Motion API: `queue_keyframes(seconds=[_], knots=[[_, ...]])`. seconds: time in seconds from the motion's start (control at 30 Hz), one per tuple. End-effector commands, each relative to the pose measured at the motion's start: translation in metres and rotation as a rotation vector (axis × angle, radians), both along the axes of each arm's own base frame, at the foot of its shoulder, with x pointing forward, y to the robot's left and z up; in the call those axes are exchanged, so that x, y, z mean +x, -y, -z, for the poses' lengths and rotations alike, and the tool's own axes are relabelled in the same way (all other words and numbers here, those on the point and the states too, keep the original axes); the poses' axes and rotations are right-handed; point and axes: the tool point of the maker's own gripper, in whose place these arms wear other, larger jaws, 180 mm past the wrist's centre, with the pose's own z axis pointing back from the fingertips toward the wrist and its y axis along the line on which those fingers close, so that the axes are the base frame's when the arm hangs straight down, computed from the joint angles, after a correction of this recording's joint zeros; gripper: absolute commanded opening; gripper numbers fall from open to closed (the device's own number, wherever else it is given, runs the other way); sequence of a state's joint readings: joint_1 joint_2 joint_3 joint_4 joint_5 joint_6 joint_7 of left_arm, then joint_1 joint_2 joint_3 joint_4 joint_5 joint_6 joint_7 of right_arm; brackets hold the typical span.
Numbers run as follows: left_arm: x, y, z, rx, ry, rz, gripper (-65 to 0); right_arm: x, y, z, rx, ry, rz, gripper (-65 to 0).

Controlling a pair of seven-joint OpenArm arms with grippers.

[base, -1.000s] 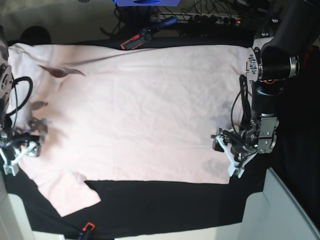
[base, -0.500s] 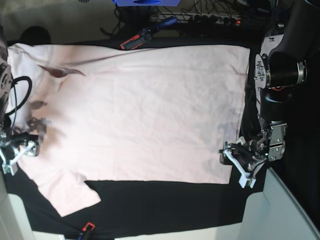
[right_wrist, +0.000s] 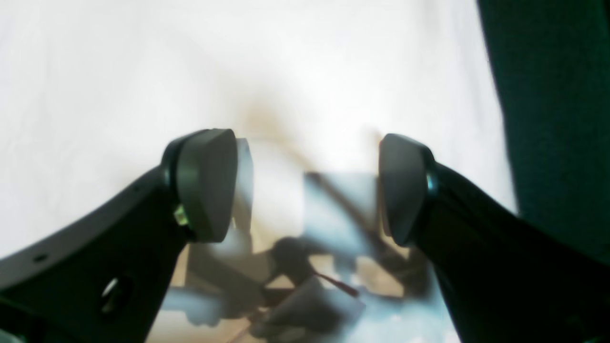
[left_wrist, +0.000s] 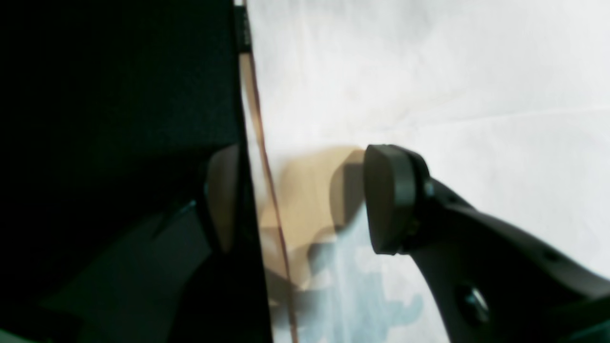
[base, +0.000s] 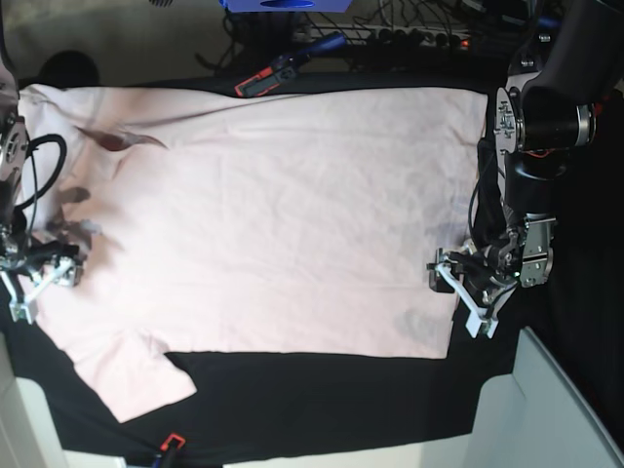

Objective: Fold the T-shirt properly
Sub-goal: 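Move both grippers down the side edges toward the hem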

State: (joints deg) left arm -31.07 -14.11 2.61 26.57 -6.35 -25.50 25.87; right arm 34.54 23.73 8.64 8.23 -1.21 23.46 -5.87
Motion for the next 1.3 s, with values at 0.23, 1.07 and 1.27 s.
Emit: queue_keyframes(seconds=[0.23,1.07,1.27], knots=[[0.005,-0.002,-0.006,-0.001,0.012,0.001,-26.0,0.001,0.005,-0.003,0.004,0.021,0.015,-20.3],[-0.002,-0.001,0.0,-0.002,-0.002,0.001,-65.0,0.0,0.008,-0.003,-0.008,0.07,0.025,-64.0],[-0.001,-0.003,-0.001,-0.005,0.001,-0.007,-65.0,0.0,0.016,-0.004,-0.04,0.075,0.053,-64.0]])
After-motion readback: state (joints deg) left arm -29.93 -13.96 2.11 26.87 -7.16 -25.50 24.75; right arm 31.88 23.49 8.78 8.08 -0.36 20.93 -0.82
